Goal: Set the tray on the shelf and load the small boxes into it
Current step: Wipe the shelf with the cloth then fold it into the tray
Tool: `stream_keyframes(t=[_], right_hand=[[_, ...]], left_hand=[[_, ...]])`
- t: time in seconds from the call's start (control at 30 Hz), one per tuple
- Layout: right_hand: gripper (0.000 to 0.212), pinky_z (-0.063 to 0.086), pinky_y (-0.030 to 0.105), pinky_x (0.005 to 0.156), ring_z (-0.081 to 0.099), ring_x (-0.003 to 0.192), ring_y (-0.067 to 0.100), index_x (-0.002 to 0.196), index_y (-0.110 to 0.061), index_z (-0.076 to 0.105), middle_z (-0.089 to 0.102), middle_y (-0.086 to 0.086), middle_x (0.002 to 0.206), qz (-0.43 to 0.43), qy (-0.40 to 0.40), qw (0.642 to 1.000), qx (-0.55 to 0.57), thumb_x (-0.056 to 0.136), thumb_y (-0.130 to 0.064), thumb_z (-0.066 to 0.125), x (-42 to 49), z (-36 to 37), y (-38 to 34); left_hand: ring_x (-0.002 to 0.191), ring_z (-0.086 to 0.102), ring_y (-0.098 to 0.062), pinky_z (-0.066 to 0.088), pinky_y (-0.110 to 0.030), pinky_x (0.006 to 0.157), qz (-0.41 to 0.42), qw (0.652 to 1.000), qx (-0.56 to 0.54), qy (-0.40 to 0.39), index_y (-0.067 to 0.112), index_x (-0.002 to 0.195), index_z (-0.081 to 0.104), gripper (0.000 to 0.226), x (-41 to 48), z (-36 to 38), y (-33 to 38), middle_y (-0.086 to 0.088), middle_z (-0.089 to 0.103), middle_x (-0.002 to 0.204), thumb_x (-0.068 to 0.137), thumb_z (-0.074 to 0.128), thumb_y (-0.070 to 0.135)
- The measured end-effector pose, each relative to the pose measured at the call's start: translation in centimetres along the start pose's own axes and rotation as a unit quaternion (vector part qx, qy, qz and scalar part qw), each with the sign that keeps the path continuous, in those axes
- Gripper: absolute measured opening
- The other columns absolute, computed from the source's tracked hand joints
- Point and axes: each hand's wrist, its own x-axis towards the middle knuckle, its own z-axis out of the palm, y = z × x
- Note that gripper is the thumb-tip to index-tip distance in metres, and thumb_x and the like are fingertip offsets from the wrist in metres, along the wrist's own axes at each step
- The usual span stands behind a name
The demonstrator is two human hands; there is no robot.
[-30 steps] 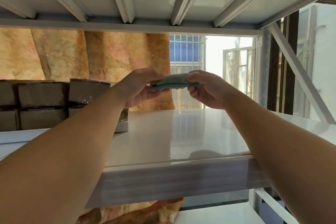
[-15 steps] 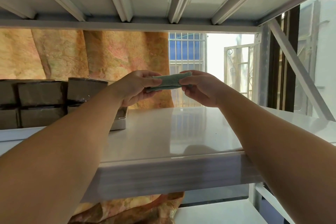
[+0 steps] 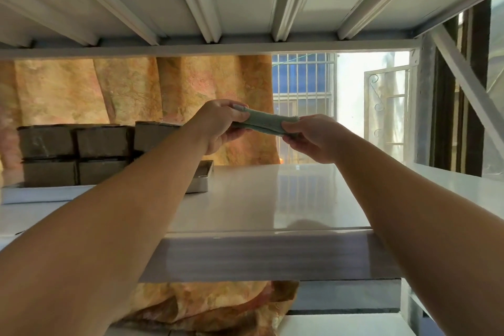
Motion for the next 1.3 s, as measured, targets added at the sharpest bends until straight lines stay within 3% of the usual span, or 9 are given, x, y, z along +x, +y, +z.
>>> stream_keyframes(t=[0.2,0.33,0.5,0.63,0.77,0.9,1.0,1.2,1.3], right_hand=[[0.036,0.058,0.018,0.059,0.063,0.070,0.014,0.117,0.004,0.057,0.060,0.011,0.090,0.010,-0.088,0.996,0.018,0.084,-0.004,0.068,-0.8,2.9,-1.3],[0.021,0.055,0.015,0.051,0.060,0.065,0.014,0.104,0.000,0.057,0.060,0.011,0.085,0.027,-0.116,0.993,0.001,0.085,-0.004,0.066,-1.9,6.8,-0.9],[0.022,0.055,0.018,0.050,0.062,0.068,0.016,0.107,-0.002,0.055,0.059,0.012,0.092,0.087,-0.134,0.986,-0.041,0.086,-0.005,0.061,-2.5,11.6,1.4],[0.021,0.057,0.019,0.048,0.060,0.069,0.018,0.106,-0.004,0.052,0.054,0.014,0.102,0.119,-0.151,0.978,-0.082,0.086,-0.004,0.059,-2.4,14.0,2.6],[0.019,0.052,0.017,0.045,0.059,0.064,0.015,0.104,-0.005,0.052,0.060,0.013,0.102,0.119,-0.135,0.970,-0.164,0.087,-0.009,0.059,-1.6,15.2,3.1],[0.024,0.031,0.017,0.046,0.045,0.046,0.010,0.107,-0.006,0.053,0.059,0.009,0.070,0.092,-0.087,0.954,-0.271,0.087,-0.014,0.063,-1.1,15.3,3.0],[0.019,0.020,0.017,0.043,0.034,0.040,0.008,0.097,-0.007,0.053,0.061,0.007,0.069,0.094,-0.072,0.938,-0.325,0.088,-0.019,0.065,-1.2,15.1,2.9],[0.023,0.018,0.016,0.036,0.026,0.045,0.009,0.077,-0.005,0.053,0.061,0.006,0.066,0.058,-0.063,0.927,-0.364,0.088,-0.020,0.066,-1.0,15.1,3.2],[0.023,0.018,0.016,0.037,0.026,0.045,0.009,0.073,-0.006,0.056,0.061,0.006,0.066,0.038,-0.061,0.920,-0.385,0.087,-0.021,0.067,-0.9,15.2,3.3]], left_hand=[[0.093,0.067,-0.025,0.060,-0.020,0.063,0.000,0.998,0.057,0.016,0.009,0.106,0.063,0.022,-3.2,-4.7,3.2,-0.014,0.061,0.106,0.086,0.060,-0.001],[0.089,0.069,-0.023,0.059,-0.018,0.058,-0.047,0.996,0.068,0.029,0.007,0.112,0.063,0.029,-5.4,-8.7,2.9,-0.016,0.063,0.109,0.084,0.062,0.001],[0.061,0.073,-0.014,0.057,-0.017,0.056,-0.109,0.991,0.061,0.051,0.009,0.091,0.066,0.012,-7.3,-13.1,1.0,-0.014,0.064,0.096,0.086,0.059,0.000],[0.067,0.073,-0.014,0.058,-0.016,0.057,-0.131,0.983,0.122,0.040,0.008,0.091,0.067,0.009,-8.0,-16.0,-0.3,-0.012,0.067,0.097,0.087,0.061,0.003],[0.074,0.071,-0.015,0.055,-0.014,0.051,-0.117,0.975,0.183,0.051,0.007,0.091,0.067,0.007,-7.7,-17.1,-1.1,-0.013,0.069,0.095,0.087,0.062,0.006],[0.073,0.069,-0.014,0.052,-0.013,0.051,-0.071,0.968,0.234,0.059,0.008,0.090,0.066,0.005,-7.1,-17.4,-2.0,-0.007,0.067,0.087,0.086,0.066,0.011],[0.072,0.067,-0.012,0.051,-0.012,0.050,-0.056,0.966,0.242,0.065,0.005,0.096,0.065,0.014,-6.8,-17.5,-2.5,-0.005,0.066,0.087,0.085,0.067,0.014],[0.067,0.065,-0.012,0.050,-0.011,0.046,-0.038,0.961,0.265,0.071,0.000,0.101,0.064,0.024,-6.2,-17.4,-3.0,-0.006,0.065,0.086,0.084,0.069,0.017],[0.064,0.057,-0.016,0.048,-0.022,0.054,-0.016,0.944,0.320,0.082,0.004,0.093,0.064,0.024,-6.0,-17.5,-3.3,-0.007,0.062,0.082,0.082,0.072,0.023]])
